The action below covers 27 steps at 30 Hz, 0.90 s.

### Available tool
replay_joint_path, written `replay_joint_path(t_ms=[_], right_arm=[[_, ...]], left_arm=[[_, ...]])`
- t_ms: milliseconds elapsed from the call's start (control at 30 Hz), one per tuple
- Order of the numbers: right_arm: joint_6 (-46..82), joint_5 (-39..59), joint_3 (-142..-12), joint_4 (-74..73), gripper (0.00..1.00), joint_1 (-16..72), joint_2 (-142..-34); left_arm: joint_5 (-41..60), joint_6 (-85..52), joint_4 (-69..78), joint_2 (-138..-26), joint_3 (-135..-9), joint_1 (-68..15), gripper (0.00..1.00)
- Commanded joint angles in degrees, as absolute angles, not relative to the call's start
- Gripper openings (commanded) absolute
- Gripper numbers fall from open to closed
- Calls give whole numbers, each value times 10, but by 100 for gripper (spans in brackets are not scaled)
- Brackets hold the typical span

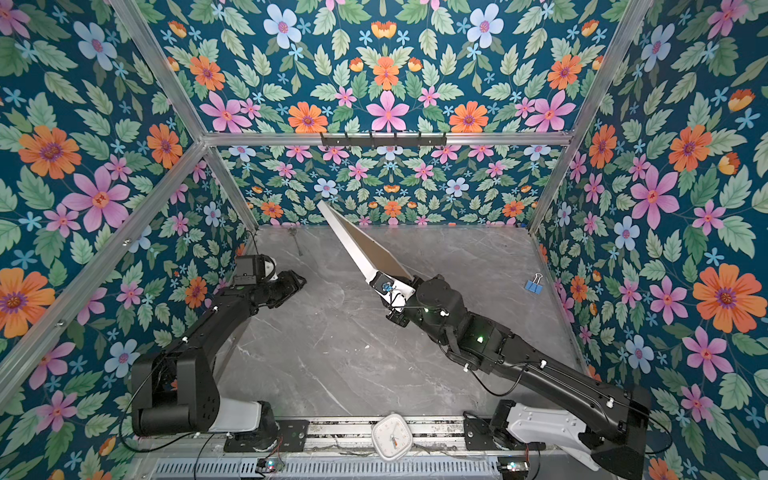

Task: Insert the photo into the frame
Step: 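Lift the frame's near corner with the right gripper, tipping it upright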

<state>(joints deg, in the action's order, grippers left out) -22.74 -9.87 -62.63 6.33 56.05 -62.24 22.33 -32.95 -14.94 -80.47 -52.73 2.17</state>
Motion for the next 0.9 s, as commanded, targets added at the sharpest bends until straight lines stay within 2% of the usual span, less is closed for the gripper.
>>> replay_joint_path(t_ms=[0,867], right_arm=[[-131,19,-631,81,0,546,-621],[82,377,-571,10,0,297,-614]], left_arm=[[243,-340,-123,-801,-520,44,67],[271,-345,-86,-883,-587,109,68]])
